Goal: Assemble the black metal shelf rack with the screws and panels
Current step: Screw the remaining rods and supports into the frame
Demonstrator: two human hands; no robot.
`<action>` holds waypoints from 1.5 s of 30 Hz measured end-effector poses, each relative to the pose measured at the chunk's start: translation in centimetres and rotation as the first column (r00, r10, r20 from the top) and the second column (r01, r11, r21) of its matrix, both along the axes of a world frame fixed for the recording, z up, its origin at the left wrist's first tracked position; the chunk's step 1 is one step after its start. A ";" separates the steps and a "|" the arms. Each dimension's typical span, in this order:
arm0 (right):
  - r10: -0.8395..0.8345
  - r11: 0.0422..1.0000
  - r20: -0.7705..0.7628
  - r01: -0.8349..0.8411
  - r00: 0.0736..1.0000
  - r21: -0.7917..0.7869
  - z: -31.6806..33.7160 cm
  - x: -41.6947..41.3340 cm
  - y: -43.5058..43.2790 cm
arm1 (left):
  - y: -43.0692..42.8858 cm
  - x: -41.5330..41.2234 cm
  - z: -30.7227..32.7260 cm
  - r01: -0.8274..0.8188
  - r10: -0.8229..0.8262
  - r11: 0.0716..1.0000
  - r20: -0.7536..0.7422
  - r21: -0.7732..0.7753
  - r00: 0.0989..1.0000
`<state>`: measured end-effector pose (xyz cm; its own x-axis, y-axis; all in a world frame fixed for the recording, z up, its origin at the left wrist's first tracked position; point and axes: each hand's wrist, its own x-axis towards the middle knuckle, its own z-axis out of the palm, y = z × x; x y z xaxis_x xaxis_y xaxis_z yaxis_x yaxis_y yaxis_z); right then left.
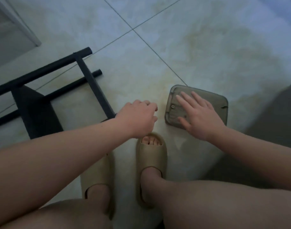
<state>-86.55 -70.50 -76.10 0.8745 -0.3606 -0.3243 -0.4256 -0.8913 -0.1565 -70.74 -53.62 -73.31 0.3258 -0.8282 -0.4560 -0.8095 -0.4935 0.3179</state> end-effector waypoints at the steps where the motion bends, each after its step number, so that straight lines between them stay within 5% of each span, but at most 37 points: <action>1: -0.024 1.000 -0.032 0.024 0.999 0.013 -0.4 -0.4 -0.9 | -0.5 -0.7 -0.2 0.034 -0.031 0.997 -0.039 0.065 0.999; 5: -0.096 0.988 -0.150 0.113 0.984 0.104 -2.6 -1.0 -3.8 | -2.4 -2.5 -2.5 0.102 -0.074 0.971 -0.132 0.216 0.988; 10: -0.102 0.971 -0.193 0.140 0.976 0.196 -6.3 0.3 -4.8 | -5.2 -3.0 -5.7 -0.263 0.338 0.936 -0.396 0.232 0.854; 21: -0.134 0.954 -0.126 0.162 0.983 0.252 -13.2 4.1 -6.3 | -6.1 -1.8 -9.5 -0.510 0.480 0.847 -0.621 0.147 0.619; 33: -0.106 0.981 -0.081 0.117 0.991 0.155 -15.0 5.0 -6.3 | -6.1 -2.0 -9.5 -0.523 0.484 0.837 -0.660 0.160 0.574; 41: -0.133 0.969 0.005 0.129 0.991 0.210 -8.7 4.1 -5.5 | -6.0 -1.0 -7.4 -0.531 0.545 0.817 -0.606 0.227 0.579; 45: -0.168 0.955 0.139 0.126 0.976 0.269 -3.4 4.9 -4.1 | -5.0 1.1 -5.1 -0.621 0.658 0.717 -0.602 0.317 0.452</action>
